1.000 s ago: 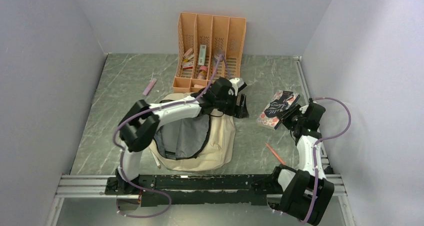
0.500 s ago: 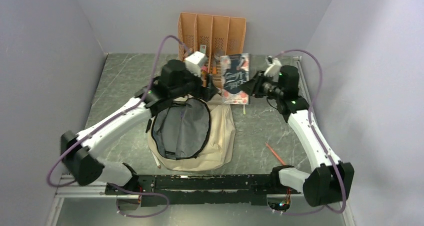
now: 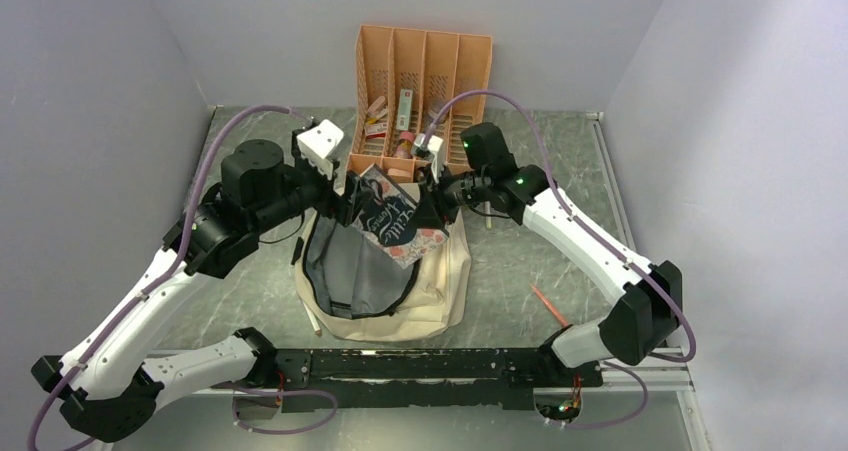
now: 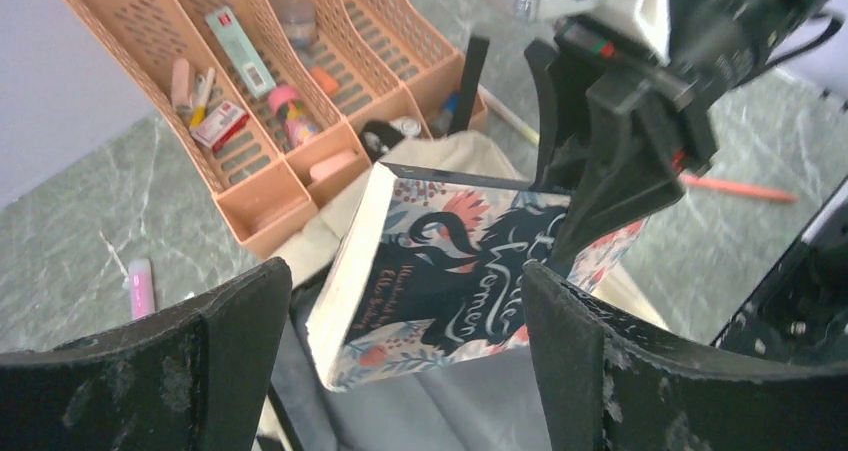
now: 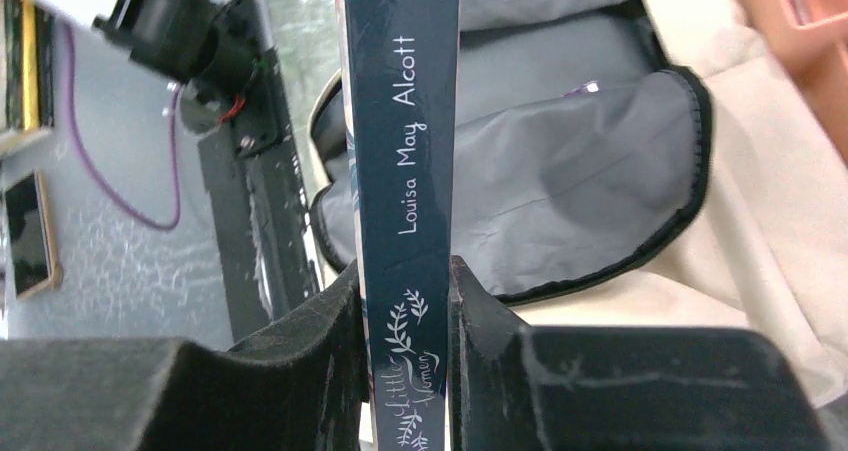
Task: Pack the student bag
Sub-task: Pick up the book from the center of the board.
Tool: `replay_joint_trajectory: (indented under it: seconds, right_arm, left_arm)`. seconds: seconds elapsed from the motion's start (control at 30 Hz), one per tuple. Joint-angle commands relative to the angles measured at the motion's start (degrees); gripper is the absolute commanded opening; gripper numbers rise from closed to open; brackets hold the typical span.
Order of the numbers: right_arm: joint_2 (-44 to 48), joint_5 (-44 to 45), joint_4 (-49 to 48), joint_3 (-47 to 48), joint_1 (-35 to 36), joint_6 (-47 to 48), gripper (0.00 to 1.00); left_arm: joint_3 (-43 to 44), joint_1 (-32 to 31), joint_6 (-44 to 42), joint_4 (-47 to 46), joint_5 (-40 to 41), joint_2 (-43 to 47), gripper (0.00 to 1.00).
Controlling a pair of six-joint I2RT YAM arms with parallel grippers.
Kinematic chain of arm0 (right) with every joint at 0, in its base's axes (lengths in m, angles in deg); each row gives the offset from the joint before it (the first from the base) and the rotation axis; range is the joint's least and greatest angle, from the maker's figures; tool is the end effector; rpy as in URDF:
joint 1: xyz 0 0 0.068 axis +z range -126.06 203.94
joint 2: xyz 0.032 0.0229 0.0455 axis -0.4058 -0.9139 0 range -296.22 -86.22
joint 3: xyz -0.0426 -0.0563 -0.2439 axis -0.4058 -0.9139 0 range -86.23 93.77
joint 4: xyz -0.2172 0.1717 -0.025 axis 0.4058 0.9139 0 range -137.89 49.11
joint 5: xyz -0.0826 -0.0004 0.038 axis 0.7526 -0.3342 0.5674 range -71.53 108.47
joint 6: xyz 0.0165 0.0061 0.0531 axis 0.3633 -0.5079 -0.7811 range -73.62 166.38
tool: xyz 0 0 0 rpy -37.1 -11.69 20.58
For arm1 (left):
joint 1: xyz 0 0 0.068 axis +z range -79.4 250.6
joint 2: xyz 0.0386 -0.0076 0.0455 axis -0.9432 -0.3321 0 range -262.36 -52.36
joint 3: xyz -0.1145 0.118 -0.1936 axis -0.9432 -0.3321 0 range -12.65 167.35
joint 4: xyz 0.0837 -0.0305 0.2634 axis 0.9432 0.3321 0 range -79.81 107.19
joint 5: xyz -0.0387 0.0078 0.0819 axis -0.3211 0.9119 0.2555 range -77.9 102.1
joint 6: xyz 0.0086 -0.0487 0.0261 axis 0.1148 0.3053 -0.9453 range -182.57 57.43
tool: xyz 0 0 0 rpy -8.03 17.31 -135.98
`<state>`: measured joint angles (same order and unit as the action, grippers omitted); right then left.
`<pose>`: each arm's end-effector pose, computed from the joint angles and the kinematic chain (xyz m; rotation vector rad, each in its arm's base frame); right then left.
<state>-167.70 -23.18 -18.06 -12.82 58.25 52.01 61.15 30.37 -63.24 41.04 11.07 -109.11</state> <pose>0.2608 0.2091 0.3146 -1.1402 1.9354 1.0812 0.1742 -0.1483 0.4255 0.6554 1.7202 -0.5042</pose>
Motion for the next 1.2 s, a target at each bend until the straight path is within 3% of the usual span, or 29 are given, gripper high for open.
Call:
replay_joint_trajectory:
  seconds: [0.0,0.33,0.53,0.6,0.77,0.9,1.0,1.1,1.17]
  right_arm:
    - [2.6,-6.9,4.8,3.7,0.7,9.3,0.00]
    - [9.6,-20.5,10.4,4.1,0.6,14.2,0.00]
    - [9.3,-23.7,15.0,6.9,0.8,18.2,0.00]
    - [9.2,-23.4,15.0,7.6,0.8,18.6,0.00]
    - [8.1,-20.6,16.8,10.1,0.8,20.5,0.00]
    - [8.3,-17.5,16.7,10.3,0.8,20.5,0.00]
    - [9.0,-15.2,15.5,9.7,0.8,19.8,0.01]
    - [11.0,-12.0,11.1,6.8,0.8,16.2,0.35]
    - [13.3,-8.2,6.5,3.6,0.7,12.8,0.49]
  left_arm:
    - [1.5,0.3,-4.9,8.3,-4.4,0.8,0.88]
    - [4.5,0.3,-6.6,10.7,-19.4,0.7,0.90]
    - [5.3,0.3,-6.5,11.1,-30.5,-2.8,0.86]
    - [5.3,0.4,-6.2,11.4,-33.9,-4.1,0.79]
    - [5.6,0.3,-5.8,12.4,-37.8,-5.8,0.45]
    - [5.2,0.3,-5.2,12.8,-38.6,-5.7,0.09]
    - [4.4,0.3,-5.1,12.7,-39.2,-5.3,0.05]
    - [4.1,0.4,-4.5,12.4,-36.3,-4.9,0.05]
    - [4.1,0.4,-3.5,12.2,-30.0,-4.7,0.05]
